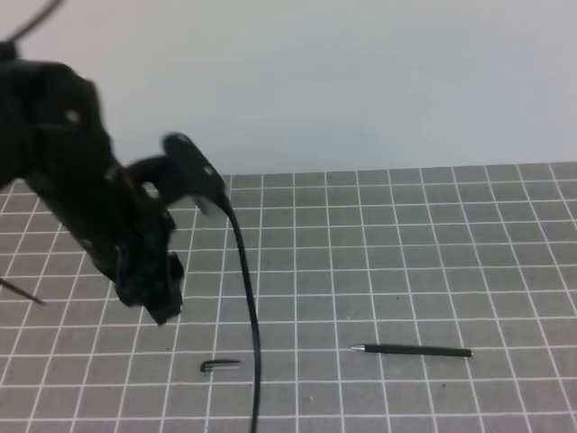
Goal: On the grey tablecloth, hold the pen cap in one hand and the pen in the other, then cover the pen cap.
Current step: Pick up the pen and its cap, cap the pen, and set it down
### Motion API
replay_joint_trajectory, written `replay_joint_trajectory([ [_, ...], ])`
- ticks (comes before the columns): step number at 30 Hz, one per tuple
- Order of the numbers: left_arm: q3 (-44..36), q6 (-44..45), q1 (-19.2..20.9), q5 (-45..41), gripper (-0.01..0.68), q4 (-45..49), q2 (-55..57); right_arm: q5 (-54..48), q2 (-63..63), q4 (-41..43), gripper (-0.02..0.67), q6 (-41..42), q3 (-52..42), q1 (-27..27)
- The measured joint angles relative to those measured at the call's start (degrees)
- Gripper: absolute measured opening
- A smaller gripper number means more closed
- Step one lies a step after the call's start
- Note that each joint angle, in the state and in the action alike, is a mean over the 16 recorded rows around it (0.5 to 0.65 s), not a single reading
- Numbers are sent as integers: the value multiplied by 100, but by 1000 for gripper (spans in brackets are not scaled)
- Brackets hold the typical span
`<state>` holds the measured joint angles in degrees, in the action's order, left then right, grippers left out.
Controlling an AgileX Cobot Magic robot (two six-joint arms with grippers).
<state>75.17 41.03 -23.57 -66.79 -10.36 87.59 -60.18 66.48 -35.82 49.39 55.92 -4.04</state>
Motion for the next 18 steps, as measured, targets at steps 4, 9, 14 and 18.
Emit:
replay_joint_trajectory([
  [4, 39, 272, -322, 238, 325, 428, 357, 77, 3, -22, -3, 2, 0, 0],
  [9, 39, 598, -542, 462, 354, 757, 777, 207, 7, -63, -3, 19, -19, 0],
  [14, 33, 804, -607, 671, 356, 908, 1167, 379, 11, -109, -3, 101, -132, 0],
  [18, 17, 872, -609, 752, 355, 965, 1451, 560, 11, -142, -3, 173, -286, 0],
])
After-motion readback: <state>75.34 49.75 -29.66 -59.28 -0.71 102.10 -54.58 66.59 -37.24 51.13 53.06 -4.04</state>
